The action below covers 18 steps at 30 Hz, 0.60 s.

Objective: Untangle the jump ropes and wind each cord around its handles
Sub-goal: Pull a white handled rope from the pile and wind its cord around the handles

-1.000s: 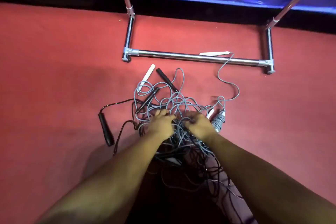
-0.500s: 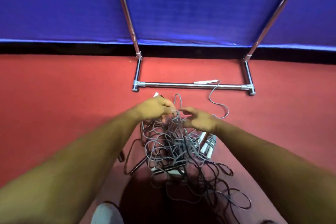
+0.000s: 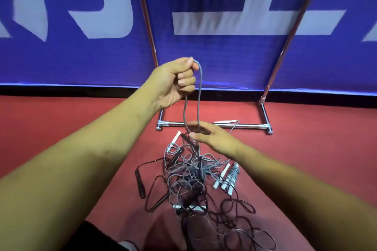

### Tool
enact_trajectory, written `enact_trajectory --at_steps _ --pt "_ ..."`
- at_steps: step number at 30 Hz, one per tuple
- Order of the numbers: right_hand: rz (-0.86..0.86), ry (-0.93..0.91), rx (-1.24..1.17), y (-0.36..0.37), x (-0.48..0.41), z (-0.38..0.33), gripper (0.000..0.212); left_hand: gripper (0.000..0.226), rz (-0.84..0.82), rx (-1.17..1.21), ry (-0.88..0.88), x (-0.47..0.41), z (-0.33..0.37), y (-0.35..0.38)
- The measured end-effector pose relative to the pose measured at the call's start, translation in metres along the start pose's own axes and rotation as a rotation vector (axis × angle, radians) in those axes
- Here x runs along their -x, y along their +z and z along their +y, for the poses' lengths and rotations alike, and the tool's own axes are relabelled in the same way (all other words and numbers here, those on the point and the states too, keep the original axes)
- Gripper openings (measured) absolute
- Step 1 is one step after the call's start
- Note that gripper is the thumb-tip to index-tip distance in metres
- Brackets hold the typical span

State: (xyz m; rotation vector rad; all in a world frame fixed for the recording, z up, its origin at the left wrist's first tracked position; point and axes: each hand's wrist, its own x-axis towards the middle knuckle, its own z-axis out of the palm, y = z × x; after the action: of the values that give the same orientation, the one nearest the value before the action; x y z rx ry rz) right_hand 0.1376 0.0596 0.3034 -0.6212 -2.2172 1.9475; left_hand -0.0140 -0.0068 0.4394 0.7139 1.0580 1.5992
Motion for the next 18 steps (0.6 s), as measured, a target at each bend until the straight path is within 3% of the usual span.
enact_trajectory --at_steps 2,4,7,9,11,12,13,15,16,18 --pt "0.006 -0.036 0.053 0.008 0.010 -0.010 0.010 0.026 0.027 0.018 0.039 0.007 0.011 0.009" --pt "0.005 -0.075 0.040 0.014 0.021 -0.021 0.021 0.026 0.091 -0.012 0.065 0.012 0.015 0.014" --pt "-0.052 -0.053 -0.189 0.021 0.037 -0.042 0.032 0.027 0.203 0.034 0.108 0.020 0.017 0.015" --pt "-0.066 -0.072 -0.227 0.023 0.044 -0.051 0.031 0.028 0.282 0.095 0.148 0.024 0.022 0.013" --pt "-0.025 -0.128 -0.173 0.025 0.048 -0.063 0.023 0.029 0.376 -0.013 0.151 0.029 0.026 0.014" --pt "0.006 -0.162 -0.174 0.026 0.048 -0.073 0.022 0.037 0.411 -0.112 0.132 0.033 0.024 0.015" --pt "0.042 -0.197 -0.209 0.027 0.049 -0.085 0.023 0.062 0.427 -0.166 0.104 0.039 0.020 0.018" --pt "0.124 -0.249 -0.357 0.027 0.051 -0.118 0.028 0.120 0.323 -0.122 0.071 0.050 0.004 0.020" --pt "0.157 -0.268 -0.432 0.025 0.052 -0.136 0.030 0.127 0.190 -0.073 0.070 0.055 -0.006 0.020" --pt "0.217 -0.298 -0.505 0.017 0.053 -0.165 0.030 0.095 -0.049 -0.070 0.030 0.067 -0.027 0.024"
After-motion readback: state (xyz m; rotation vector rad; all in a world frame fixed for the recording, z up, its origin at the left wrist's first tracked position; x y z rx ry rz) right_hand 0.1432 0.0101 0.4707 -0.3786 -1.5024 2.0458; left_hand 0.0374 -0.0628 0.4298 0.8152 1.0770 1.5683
